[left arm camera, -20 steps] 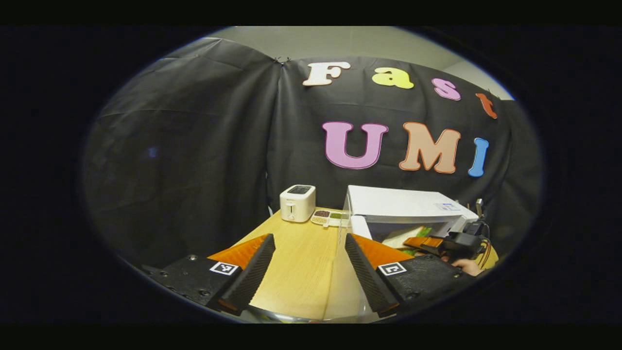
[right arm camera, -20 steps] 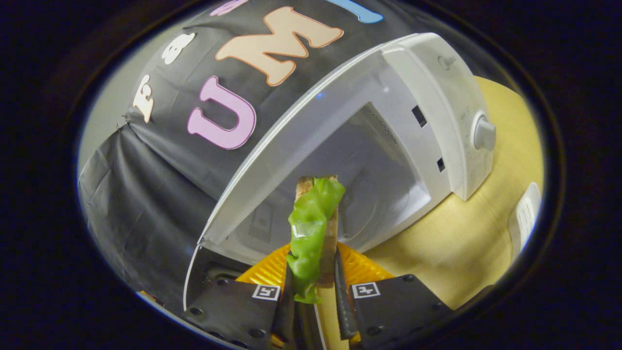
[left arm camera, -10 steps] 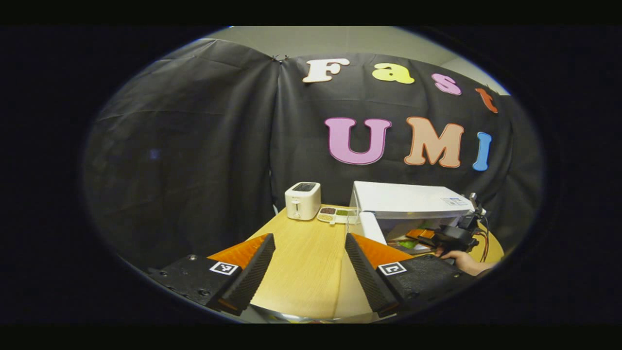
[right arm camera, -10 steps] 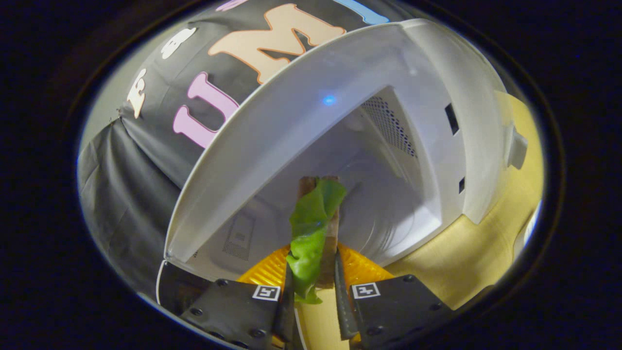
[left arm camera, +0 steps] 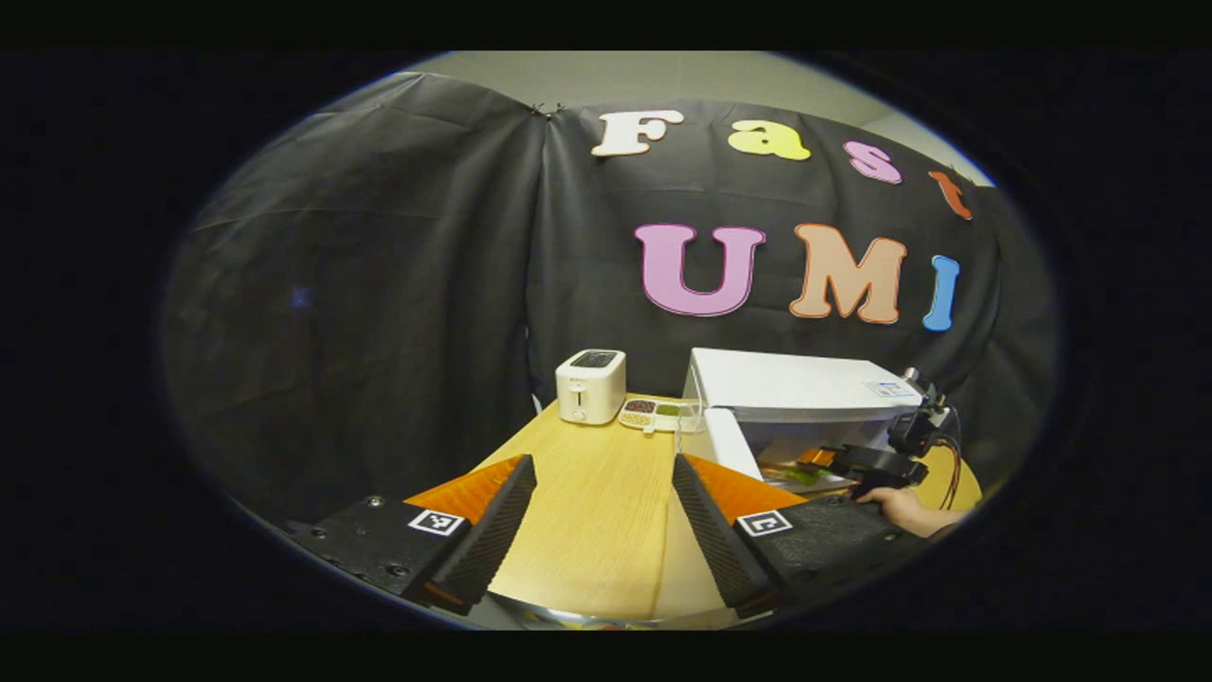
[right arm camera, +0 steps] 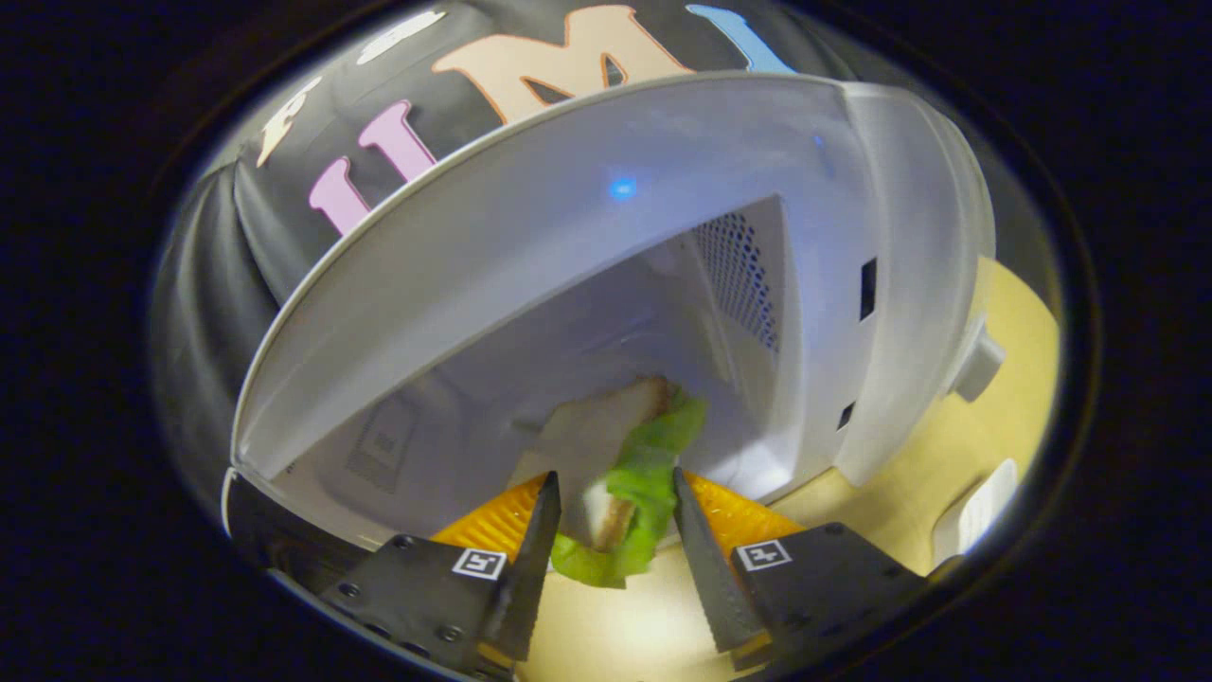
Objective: Open the microwave oven with the left hand, put the food in, and close the microwave oven.
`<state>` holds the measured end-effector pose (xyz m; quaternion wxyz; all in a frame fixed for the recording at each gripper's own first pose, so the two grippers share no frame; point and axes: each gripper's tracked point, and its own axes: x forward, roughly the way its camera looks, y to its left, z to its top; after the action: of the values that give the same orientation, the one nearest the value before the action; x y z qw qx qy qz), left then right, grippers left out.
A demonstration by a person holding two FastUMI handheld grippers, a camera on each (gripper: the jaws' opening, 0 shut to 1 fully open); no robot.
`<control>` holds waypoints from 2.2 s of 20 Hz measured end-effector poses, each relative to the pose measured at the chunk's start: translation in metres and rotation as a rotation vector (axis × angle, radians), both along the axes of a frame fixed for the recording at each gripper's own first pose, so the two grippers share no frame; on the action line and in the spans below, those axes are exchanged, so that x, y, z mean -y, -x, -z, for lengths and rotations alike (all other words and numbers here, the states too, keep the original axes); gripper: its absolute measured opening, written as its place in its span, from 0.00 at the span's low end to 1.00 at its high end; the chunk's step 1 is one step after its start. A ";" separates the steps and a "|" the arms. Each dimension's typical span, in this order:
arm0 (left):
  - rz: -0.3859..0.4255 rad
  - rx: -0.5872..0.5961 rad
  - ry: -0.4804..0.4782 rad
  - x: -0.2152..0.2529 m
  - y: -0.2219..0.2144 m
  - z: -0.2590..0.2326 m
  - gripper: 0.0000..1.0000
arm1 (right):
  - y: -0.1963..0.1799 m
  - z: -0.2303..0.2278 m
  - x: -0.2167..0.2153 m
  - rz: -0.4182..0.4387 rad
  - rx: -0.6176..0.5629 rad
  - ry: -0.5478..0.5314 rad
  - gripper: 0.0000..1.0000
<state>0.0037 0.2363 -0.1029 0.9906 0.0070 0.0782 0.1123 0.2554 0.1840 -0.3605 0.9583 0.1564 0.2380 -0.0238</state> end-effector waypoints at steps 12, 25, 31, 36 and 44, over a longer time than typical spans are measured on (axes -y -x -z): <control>-0.012 -0.018 0.009 -0.008 0.011 0.009 0.89 | 0.048 -0.064 0.024 -0.021 0.150 0.160 0.99; 0.089 -0.099 0.053 -0.003 0.041 0.044 0.89 | 0.181 -0.156 0.072 0.060 0.242 0.222 0.91; 0.172 -0.181 0.079 0.005 0.052 0.071 0.70 | 0.212 -0.187 0.078 0.121 0.300 0.283 0.91; 0.154 -0.248 0.031 -0.005 0.057 0.087 0.20 | 0.227 -0.210 0.074 0.150 0.328 0.293 0.91; 0.317 -0.262 0.006 0.030 0.064 0.094 0.01 | 0.250 -0.228 0.078 0.209 0.338 0.297 0.92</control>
<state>-0.0605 0.2060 -0.1966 0.9772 0.0308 0.2048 -0.0470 0.0052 0.1061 -0.1322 0.9892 0.0393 0.0510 -0.1313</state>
